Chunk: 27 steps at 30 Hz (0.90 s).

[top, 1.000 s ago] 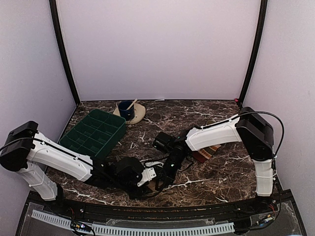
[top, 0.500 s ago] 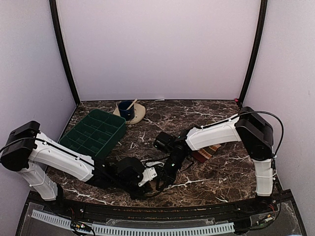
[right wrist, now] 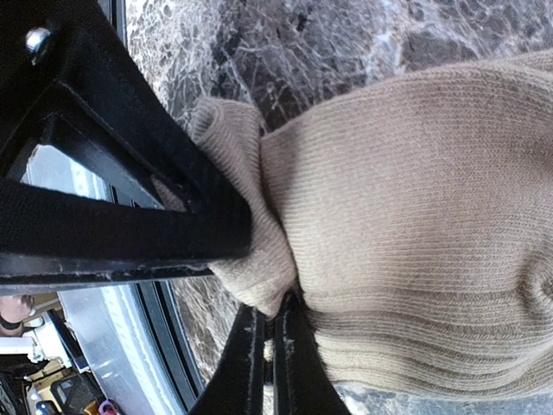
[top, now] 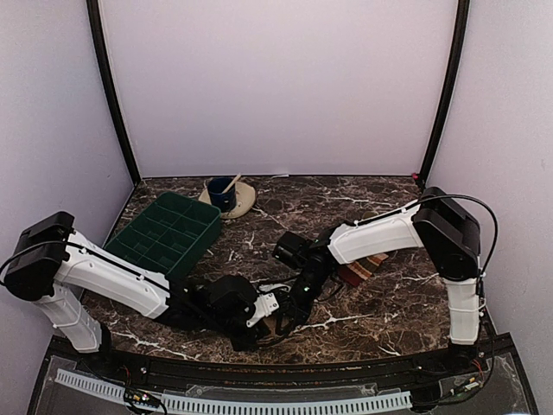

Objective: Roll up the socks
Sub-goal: Roll the sock at the center of the board.

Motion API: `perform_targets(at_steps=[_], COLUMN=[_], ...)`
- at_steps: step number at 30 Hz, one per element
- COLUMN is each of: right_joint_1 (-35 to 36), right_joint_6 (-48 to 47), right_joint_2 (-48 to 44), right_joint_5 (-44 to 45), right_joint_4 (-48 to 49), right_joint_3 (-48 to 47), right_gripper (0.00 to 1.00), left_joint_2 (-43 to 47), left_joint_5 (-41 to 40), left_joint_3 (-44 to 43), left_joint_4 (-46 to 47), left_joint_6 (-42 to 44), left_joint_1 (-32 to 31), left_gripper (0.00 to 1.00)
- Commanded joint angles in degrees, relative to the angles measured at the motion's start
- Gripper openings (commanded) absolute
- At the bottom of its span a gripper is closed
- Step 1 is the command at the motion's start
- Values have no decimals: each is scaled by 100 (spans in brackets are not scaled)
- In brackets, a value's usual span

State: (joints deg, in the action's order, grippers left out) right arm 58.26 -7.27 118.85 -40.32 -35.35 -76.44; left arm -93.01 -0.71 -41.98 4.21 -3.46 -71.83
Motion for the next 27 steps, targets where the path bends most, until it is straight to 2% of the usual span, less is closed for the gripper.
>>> perform_targets(at_steps=[1,11,27], right_joint_1=[33,-90,-405], right_joint_6=[138,282,494], right_joint_2=[-3,-164,-517], right_joint_5=[185,206,158], right_joint_4=[283,558,1040], right_joint_3=[160,418,681], right_gripper=[0,21,29], left_joint_2=[-224,-282,-396], left_joint_5=[490,2081,2663], left_joint_3=[132,68,113], left_joint_4=[-663,-902,-929], left_joint_6=[-187,-166,-380], left_joint_1=[139,905,1361], left_gripper=[0,0,0])
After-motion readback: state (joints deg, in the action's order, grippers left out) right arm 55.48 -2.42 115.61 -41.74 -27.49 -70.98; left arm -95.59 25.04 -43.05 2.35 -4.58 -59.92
